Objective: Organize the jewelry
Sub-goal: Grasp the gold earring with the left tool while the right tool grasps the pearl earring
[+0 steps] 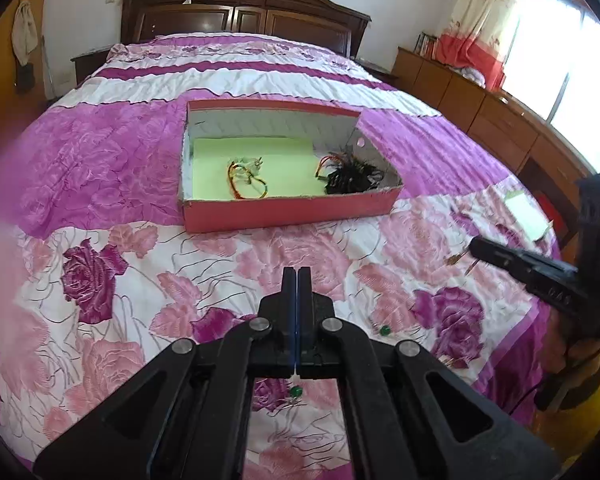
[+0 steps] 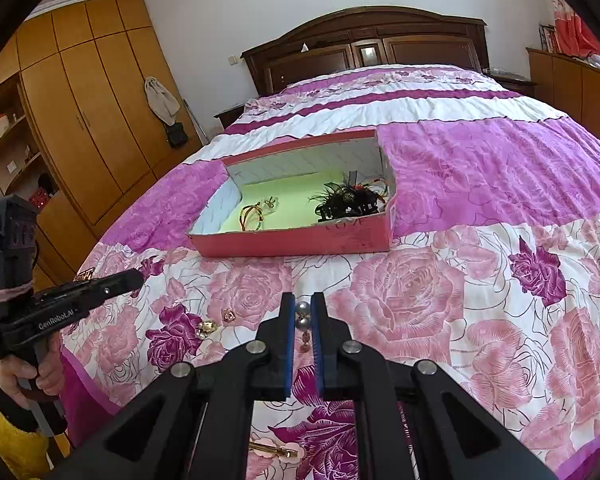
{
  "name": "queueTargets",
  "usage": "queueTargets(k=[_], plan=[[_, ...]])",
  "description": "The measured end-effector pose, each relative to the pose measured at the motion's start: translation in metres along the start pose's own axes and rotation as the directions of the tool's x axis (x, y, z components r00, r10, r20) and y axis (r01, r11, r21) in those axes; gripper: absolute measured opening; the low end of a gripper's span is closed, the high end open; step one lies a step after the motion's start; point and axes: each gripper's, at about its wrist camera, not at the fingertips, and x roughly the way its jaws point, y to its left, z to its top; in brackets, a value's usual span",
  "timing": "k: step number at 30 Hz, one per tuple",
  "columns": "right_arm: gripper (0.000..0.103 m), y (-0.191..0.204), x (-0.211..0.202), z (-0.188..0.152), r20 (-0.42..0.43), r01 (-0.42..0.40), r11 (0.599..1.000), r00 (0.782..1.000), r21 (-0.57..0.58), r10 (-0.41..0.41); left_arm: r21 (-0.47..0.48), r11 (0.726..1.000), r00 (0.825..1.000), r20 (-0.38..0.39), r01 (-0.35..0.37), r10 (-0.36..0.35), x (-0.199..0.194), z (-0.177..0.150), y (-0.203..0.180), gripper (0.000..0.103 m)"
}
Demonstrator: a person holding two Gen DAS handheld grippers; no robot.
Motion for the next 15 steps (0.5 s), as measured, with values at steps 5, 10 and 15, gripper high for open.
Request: queueTargets(k=[5, 10, 15], plan=[[0.009, -0.001, -0.001, 0.000, 0.003, -0.002, 1.000, 1.000, 0.010, 0.002, 0.010, 1.000, 0.997, -0.071, -0.021, 0.022, 0.016, -0.009, 0.000, 0.000], [0.009, -0.001, 0.000, 0.000, 0.000, -0.003, 1.000, 1.000, 0.010, 0.003, -0.005, 1.000, 0.992, -0.125, -0.025, 0.024, 0.032, -0.019, 0.003, 0.024], [0.009, -0.006, 0.002, -0.001, -0.009, -0.008, 1.000, 1.000, 0.024, 0.009, 0.004, 1.000, 0.984, -0.177, -0.031, 0.031, 0.051, -0.027, 0.000, 0.024]])
